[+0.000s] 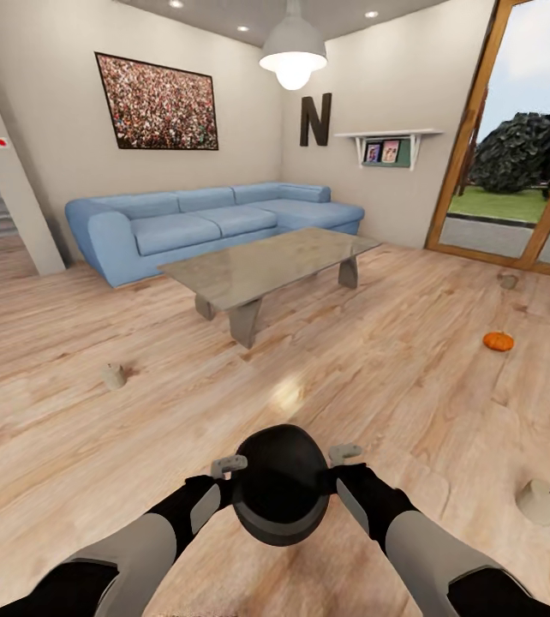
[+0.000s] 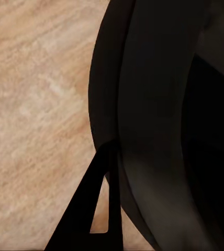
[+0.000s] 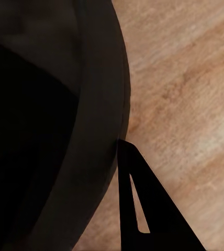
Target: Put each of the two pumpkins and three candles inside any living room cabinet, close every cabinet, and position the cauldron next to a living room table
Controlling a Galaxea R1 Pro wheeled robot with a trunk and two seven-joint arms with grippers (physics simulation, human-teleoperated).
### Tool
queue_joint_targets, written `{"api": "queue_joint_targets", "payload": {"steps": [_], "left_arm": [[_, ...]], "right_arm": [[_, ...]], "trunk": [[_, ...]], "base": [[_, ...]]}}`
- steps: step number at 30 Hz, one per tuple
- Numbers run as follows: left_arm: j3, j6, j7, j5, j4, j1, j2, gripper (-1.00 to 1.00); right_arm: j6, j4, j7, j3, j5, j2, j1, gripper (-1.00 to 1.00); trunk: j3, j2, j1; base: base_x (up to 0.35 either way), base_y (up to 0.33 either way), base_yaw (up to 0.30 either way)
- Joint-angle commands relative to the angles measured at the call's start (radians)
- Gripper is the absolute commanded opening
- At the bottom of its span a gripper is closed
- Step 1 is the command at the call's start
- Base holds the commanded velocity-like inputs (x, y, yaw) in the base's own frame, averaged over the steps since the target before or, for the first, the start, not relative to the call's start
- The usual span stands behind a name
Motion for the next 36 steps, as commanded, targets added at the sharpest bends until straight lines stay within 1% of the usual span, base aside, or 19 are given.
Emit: {"api": "queue_joint_targets", "payload": {"steps": [1, 6, 25, 36], "left_arm": [[-0.003, 0.005, 0.003, 0.025, -0.007, -0.001, -0.001, -1.0], [-0.003, 0.005, 0.003, 0.025, -0.007, -0.001, -0.001, -1.0], [-0.004, 0.003, 0.003, 0.025, -0.007, -0.001, -0.001, -1.0], [-0.004, 0.003, 0.003, 0.025, -0.007, -0.001, -0.001, -1.0]], "right_arm": [[0.005, -0.001, -0.009, 0.012, -0.013, -0.001, 0.0, -1.0], [0.005, -0.001, -0.009, 0.013, -0.013, -0.001, 0.0, -1.0], [0.004, -0.001, -0.009, 0.012, -0.013, -0.001, 0.0, -1.0], [0.005, 0.0, -0.009, 0.012, -0.013, -0.001, 0.0, -1.0]], "trunk": [[-0.001, 0.0, 0.0], [-0.001, 0.0, 0.0], [-0.001, 0.0, 0.0], [-0.001, 0.0, 0.0]], "base": [[0.0, 0.0, 0.278], [0.0, 0.0, 0.223], [0.003, 0.0, 0.008], [0.17, 0.0, 0.0]]}}
